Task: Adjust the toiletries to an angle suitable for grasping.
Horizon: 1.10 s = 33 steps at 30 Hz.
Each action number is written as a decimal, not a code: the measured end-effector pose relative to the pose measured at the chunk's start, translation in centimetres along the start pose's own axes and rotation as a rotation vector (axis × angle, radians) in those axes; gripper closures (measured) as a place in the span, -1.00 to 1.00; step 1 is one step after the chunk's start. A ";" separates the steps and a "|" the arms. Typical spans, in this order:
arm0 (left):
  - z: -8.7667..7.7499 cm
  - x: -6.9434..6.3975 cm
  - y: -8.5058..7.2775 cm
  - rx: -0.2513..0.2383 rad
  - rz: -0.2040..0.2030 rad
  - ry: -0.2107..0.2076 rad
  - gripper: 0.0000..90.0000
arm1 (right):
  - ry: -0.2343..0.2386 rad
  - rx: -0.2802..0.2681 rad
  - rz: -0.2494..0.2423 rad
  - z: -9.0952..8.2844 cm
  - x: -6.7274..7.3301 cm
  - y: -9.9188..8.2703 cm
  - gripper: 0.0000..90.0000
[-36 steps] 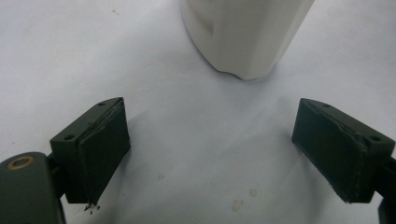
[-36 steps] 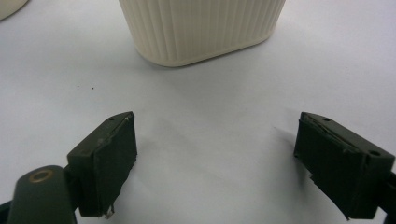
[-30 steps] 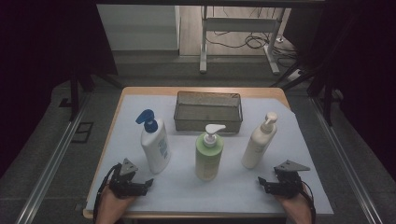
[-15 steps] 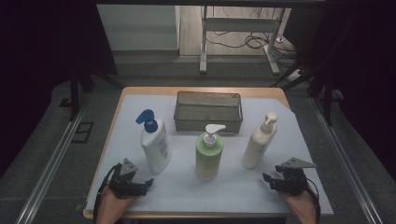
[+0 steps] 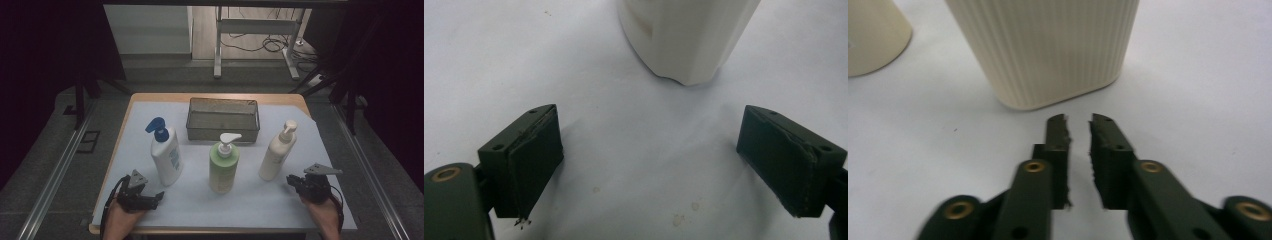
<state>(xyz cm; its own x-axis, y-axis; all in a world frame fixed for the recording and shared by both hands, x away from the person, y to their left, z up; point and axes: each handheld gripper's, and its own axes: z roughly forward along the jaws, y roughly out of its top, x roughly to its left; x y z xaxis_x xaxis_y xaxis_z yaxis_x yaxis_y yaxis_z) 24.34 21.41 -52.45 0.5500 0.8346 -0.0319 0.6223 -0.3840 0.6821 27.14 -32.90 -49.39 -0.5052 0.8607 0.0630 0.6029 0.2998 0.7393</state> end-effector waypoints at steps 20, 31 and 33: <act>0.0 0.0 0.0 -0.001 0.001 0.002 -0.76 | -0.022 -0.009 0.049 2.5 -2.0 2.0 0.95; 0.0 0.0 0.0 -0.001 0.000 0.002 -0.76 | -0.034 -0.016 0.050 3.3 -2.2 2.7 0.97; 0.0 0.0 0.0 -0.001 0.000 0.001 -0.76 | -0.036 -0.018 0.058 3.5 -2.3 2.8 0.98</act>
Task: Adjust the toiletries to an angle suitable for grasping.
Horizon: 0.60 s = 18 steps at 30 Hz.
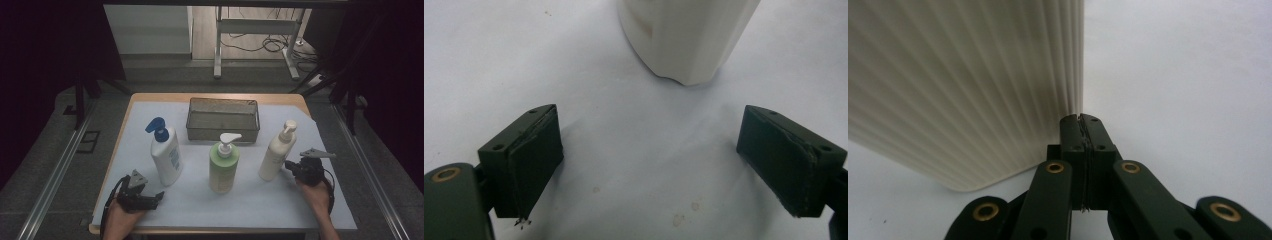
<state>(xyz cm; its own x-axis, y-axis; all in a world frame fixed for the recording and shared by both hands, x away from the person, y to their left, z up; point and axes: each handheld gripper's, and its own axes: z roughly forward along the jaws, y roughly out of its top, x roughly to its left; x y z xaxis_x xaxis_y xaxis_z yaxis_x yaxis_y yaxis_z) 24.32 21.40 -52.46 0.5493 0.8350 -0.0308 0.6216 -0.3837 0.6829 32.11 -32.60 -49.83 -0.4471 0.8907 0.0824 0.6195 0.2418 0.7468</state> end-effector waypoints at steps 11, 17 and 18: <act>0.0 0.0 0.0 0.000 0.000 0.000 -0.76 | 0.013 0.004 -0.014 1.3 0.1 0.7 0.98; 0.0 0.0 0.0 0.000 0.000 0.000 -0.76 | 0.031 0.012 -0.025 2.4 0.6 1.1 0.98; 0.0 0.0 0.0 0.000 0.000 0.000 -0.76 | 0.033 0.014 -0.027 2.5 0.7 1.2 0.98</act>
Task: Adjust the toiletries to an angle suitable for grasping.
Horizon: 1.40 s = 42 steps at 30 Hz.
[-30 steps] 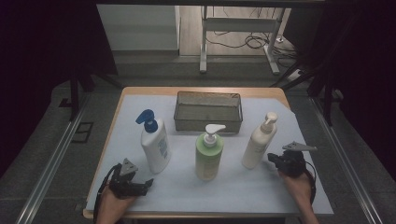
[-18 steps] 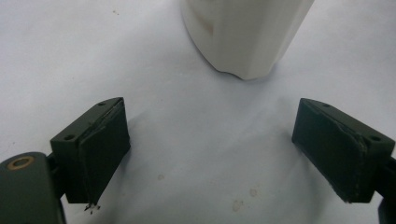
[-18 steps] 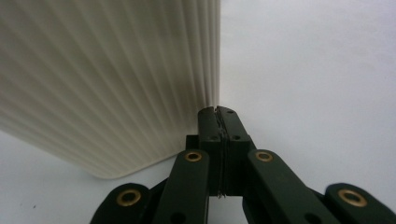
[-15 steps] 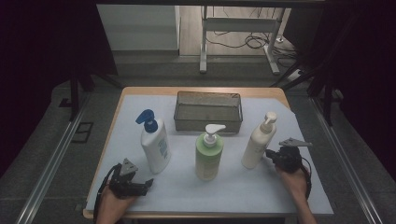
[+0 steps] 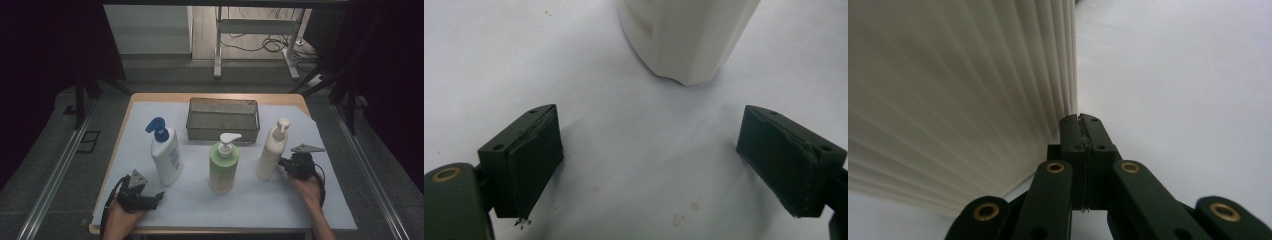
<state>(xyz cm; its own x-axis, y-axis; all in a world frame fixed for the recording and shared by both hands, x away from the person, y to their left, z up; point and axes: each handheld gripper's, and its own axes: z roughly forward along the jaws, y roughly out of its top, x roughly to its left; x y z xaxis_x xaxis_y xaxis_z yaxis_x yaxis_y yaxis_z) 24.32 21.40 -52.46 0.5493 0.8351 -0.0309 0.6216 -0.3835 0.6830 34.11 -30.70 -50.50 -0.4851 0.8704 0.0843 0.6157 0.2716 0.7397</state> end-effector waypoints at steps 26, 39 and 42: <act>0.0 0.0 0.0 0.000 0.002 0.001 -0.76 | 0.061 0.013 -0.019 -1.8 1.5 -1.2 0.98; 0.0 0.0 0.0 -0.001 0.002 0.002 -0.76 | 0.119 0.005 -0.091 -4.1 5.0 -2.6 0.98; 0.0 0.0 0.0 -0.001 0.002 0.002 -0.76 | 0.122 0.001 -0.106 -4.1 6.2 -2.5 0.98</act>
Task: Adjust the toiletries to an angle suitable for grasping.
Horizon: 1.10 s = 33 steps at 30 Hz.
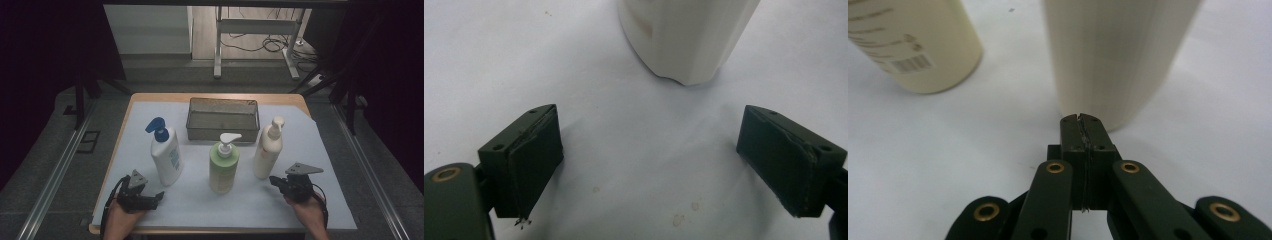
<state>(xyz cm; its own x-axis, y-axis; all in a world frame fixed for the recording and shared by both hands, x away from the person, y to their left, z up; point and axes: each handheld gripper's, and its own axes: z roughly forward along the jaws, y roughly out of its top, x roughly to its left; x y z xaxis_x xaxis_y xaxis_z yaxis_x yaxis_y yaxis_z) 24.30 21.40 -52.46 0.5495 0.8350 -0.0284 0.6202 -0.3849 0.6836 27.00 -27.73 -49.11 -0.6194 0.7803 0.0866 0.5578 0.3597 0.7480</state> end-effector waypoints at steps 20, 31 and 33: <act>0.0 0.0 0.0 0.000 0.000 0.000 -0.76 | -0.053 -0.023 -0.035 3.8 2.5 1.7 0.95; 0.0 0.0 0.0 0.000 0.000 0.000 -0.76 | -0.071 -0.020 -0.016 2.9 1.1 1.1 0.93; 0.0 0.0 0.0 0.000 0.000 0.000 -0.76 | -0.071 -0.017 -0.017 2.8 1.0 1.1 0.92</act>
<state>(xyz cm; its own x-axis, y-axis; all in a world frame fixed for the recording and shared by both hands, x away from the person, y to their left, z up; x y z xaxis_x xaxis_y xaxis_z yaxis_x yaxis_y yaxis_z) 24.29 21.39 -52.46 0.5495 0.8350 -0.0285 0.6202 -0.3848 0.6836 28.52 -25.14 -50.07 -0.5876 0.8087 0.0277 0.5379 0.3648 0.7600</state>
